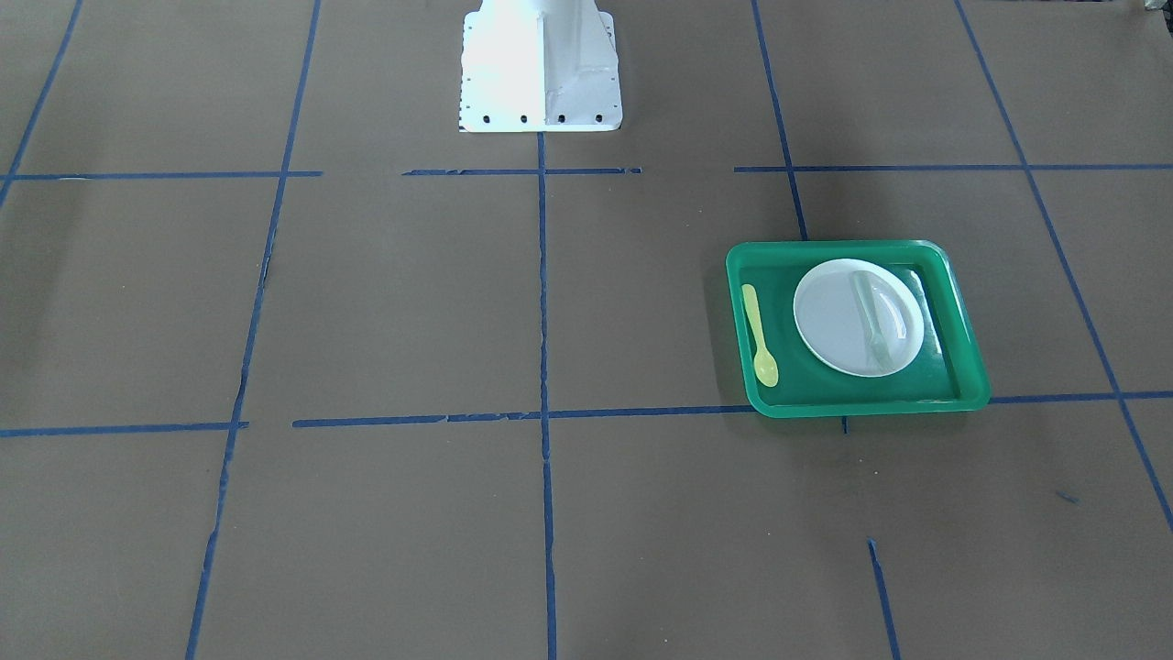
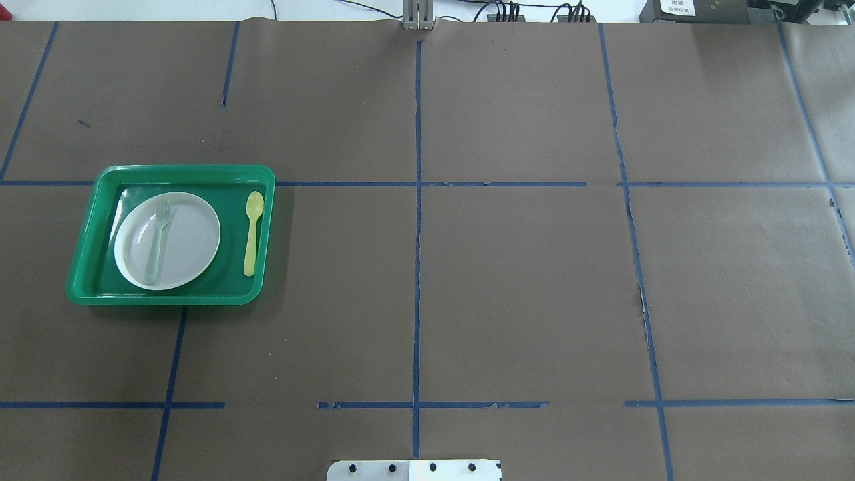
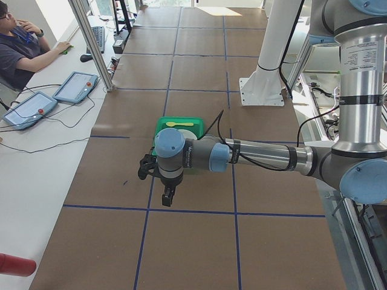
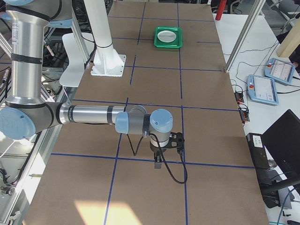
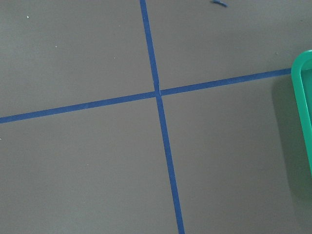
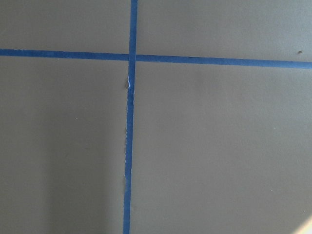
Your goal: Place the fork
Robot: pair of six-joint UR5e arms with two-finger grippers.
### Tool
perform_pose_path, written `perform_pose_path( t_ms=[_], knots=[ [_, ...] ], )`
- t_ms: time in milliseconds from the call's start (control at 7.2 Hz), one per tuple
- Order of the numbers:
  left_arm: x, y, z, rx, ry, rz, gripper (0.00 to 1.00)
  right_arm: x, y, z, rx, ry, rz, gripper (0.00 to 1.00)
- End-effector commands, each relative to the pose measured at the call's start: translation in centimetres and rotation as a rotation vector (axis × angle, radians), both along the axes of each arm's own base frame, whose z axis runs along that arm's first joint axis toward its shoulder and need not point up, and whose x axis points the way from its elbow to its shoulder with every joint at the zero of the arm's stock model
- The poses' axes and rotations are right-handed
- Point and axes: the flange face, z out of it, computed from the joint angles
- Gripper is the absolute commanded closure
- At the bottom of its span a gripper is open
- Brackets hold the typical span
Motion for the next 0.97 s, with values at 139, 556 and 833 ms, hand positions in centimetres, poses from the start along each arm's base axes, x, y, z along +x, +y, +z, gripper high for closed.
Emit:
perform_pose_path(
  t_ms=[139,556,833],
  knots=[
    [0.0,0.0,0.2,-0.006,0.003,-0.002,0.0,0.0,0.0,0.0,0.0,0.0,0.0,0.0],
    [0.0,-0.3,-0.2,0.064,0.005,-0.005,0.0,0.0,0.0,0.0,0.0,0.0,0.0,0.0],
    [1.3,-1.3,-2.0,0.098,0.009,0.017,0.0,0.0,0.0,0.0,0.0,0.0,0.0,0.0]
  ],
)
